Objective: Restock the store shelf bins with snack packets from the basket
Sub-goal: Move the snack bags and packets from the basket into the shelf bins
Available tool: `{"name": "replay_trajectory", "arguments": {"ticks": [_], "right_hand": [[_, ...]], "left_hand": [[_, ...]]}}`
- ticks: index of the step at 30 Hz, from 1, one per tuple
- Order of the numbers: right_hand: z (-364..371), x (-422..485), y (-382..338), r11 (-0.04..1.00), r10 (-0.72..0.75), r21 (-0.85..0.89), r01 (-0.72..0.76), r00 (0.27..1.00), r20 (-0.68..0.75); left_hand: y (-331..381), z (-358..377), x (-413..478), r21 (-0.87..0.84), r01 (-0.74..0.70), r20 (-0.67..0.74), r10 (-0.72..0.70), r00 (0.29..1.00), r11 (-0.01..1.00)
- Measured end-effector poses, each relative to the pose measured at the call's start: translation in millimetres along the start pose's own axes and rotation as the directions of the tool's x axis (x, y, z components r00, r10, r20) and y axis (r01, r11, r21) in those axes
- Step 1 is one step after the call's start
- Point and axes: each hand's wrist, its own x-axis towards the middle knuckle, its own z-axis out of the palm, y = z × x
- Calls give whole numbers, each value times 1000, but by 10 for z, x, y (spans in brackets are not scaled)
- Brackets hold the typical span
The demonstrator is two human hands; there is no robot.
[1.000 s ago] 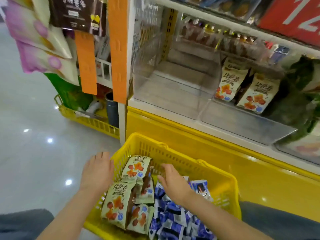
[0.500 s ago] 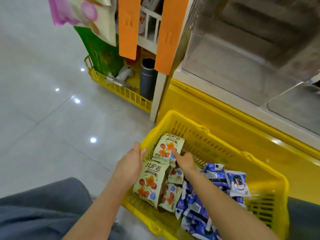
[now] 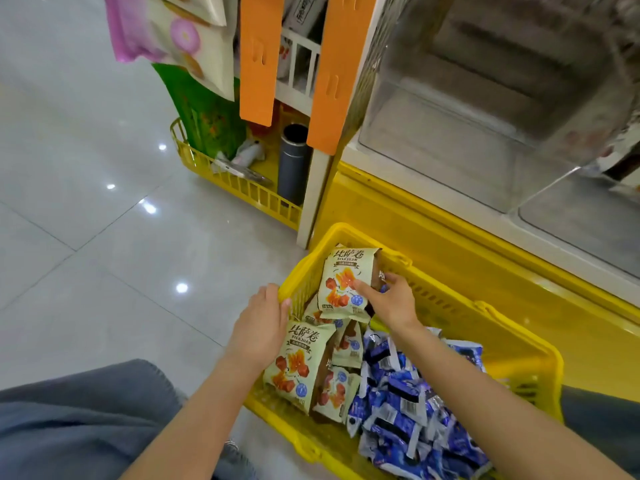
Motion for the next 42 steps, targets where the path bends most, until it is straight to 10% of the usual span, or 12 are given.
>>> {"name": "replay_trajectory", "arguments": {"ticks": [5,9,17,23,32,42], "right_hand": [[-361,-293,-156,987,-59,159,34,986,159],[-409,-548,-168,970,-104,241,31,949,299],[-326,-669,-64,951,-235,279,136,902,363],[200,-742,586,988,125,-142,-63,862,491],[617,-761,695,990,120,-120,-79,918,378],[-681,-750,217,997,-69,64,53,958,278]], "left_hand": [[332,-127,-142,-362,-112,-212,36,977,925],[565,-373,-229,-875,252,270,-16,963,414],[394,-592,-253,-902,206,185,-93,978,379],[304,-636,-200,-928,121,45,-217,975,351],[346,-654,-203,-925,92,8,-223,975,369],[812,-756,-218,-921,-3,-61,-135,989,390]]}}
